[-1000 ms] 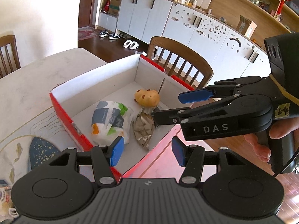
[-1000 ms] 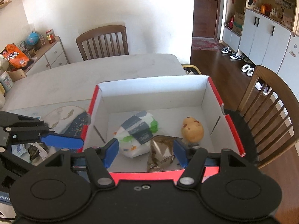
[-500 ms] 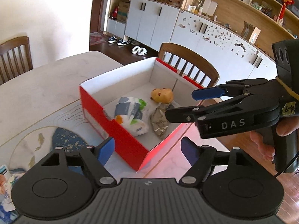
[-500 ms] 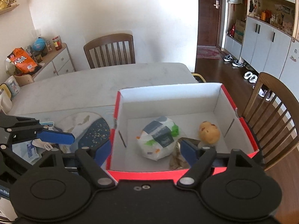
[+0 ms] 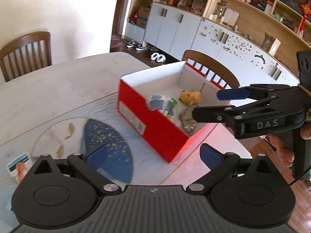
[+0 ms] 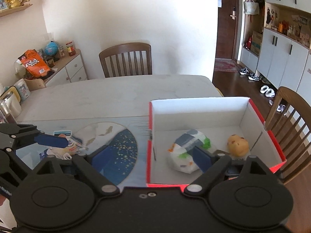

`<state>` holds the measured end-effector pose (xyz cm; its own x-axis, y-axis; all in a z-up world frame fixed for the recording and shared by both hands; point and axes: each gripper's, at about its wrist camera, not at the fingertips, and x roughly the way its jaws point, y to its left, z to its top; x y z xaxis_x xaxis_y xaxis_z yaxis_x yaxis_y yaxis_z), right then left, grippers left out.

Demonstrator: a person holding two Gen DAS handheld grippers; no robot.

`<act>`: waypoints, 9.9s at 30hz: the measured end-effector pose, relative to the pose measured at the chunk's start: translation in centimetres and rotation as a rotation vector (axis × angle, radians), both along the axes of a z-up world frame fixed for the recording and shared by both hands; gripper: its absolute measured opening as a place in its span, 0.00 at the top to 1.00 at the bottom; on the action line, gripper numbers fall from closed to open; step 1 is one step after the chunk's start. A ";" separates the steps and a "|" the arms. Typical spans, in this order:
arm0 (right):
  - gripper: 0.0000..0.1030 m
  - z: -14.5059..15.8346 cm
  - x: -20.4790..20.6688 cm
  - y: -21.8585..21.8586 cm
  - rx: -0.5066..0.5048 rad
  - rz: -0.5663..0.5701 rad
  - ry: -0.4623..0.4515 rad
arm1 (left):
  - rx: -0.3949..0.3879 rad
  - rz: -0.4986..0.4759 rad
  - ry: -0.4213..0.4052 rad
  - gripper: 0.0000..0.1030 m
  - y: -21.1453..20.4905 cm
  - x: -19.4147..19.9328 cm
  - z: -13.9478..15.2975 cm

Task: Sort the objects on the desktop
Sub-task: 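Withdraw both tools from the box back over the placemat items, then grasp blue wrapped packet with left tool while right grasps white USB cable, then lift and carry the blue packet and white cable toward the shoebox, then lower cable into box and open right tool while left lowers blue packet, then open the left tool to release the blue packet inside the box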

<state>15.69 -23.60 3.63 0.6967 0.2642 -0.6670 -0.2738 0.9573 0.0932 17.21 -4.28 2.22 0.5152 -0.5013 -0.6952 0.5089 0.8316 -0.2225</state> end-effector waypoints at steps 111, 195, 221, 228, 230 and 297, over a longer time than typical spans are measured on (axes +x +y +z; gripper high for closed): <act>0.79 -11.3 0.9 15.1 -0.165 0.259 0.160 | 0.282 0.179 -0.061 0.26 19.1 -1.3 -13.4; 0.80 -2.8 5.2 -14.2 -0.040 -0.089 -0.008 | 0.152 -0.099 -0.181 0.26 -14.1 6.4 -0.9; 0.80 -7.3 14.0 -13.6 -0.096 -0.028 0.118 | 0.296 -0.112 -0.047 0.26 -19.5 13.7 -5.7; 0.80 -8.6 15.3 -12.6 -0.136 -0.007 0.151 | 0.326 -0.117 -0.023 0.26 -20.0 14.4 -6.6; 0.80 -8.9 15.8 -12.5 -0.144 -0.004 0.160 | 0.329 -0.119 -0.016 0.26 -20.1 14.6 -6.8; 0.38 -4.0 12.0 -15.3 -0.042 0.004 0.147 | 0.273 -0.100 0.061 0.03 -19.3 13.7 -6.2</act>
